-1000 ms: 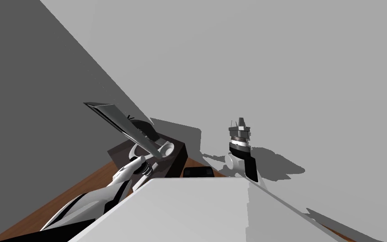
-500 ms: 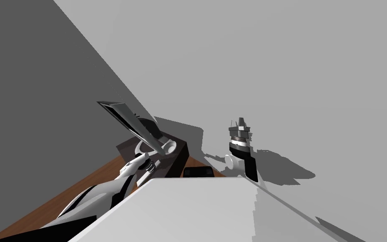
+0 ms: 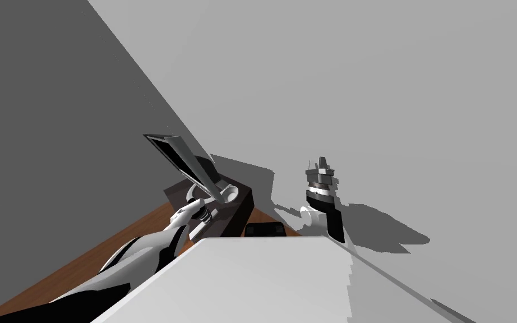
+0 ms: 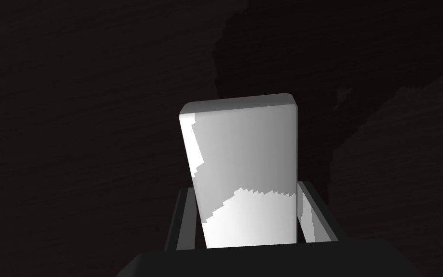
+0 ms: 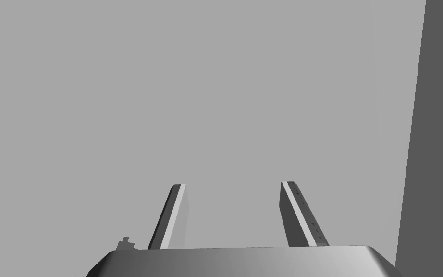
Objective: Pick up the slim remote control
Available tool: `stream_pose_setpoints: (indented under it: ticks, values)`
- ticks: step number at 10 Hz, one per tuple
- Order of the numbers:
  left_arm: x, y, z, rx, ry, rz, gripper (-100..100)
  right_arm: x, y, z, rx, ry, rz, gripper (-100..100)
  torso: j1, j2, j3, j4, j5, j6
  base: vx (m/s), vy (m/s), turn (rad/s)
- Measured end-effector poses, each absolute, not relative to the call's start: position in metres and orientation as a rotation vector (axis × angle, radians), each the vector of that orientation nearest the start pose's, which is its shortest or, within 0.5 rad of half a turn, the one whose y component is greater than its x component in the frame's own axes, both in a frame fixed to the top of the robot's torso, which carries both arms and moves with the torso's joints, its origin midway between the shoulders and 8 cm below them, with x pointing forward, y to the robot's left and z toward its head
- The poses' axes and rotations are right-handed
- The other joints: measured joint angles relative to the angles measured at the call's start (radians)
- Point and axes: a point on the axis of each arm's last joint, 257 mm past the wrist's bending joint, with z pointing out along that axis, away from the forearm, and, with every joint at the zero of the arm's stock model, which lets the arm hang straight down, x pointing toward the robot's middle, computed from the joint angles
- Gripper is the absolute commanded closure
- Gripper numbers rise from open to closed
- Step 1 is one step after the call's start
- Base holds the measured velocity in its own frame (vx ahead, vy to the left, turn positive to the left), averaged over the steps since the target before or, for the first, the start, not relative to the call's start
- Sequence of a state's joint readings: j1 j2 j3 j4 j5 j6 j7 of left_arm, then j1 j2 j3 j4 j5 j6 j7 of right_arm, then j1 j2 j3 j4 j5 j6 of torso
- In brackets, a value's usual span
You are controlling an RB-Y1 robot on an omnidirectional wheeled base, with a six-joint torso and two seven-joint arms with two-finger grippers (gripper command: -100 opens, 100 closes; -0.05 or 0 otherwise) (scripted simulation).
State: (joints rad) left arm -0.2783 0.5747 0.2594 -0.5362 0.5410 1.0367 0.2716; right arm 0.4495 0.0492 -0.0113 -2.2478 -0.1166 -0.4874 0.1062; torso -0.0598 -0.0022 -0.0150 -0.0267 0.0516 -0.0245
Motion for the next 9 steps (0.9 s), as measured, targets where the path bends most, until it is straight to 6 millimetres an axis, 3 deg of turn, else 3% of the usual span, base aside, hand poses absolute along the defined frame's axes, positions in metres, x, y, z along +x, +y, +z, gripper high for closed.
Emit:
stream_pose_setpoints:
  ticks: [8,9]
  values:
    - [0.312,0.485,-0.524,-2.922,1.098,-0.005,100,0.352,-0.298,0.024,0.727,0.525,1.283,0,0.000,0.001,0.001,0.000,-0.001,0.000,-0.021,0.014,0.074]
    - [0.313,0.485,-0.524,-2.921,1.100,-0.003,0,0.352,-0.298,0.024,0.727,0.525,1.283,0,-0.001,0.001,0.001,0.000,0.000,0.000,0.000,0.000,0.000]
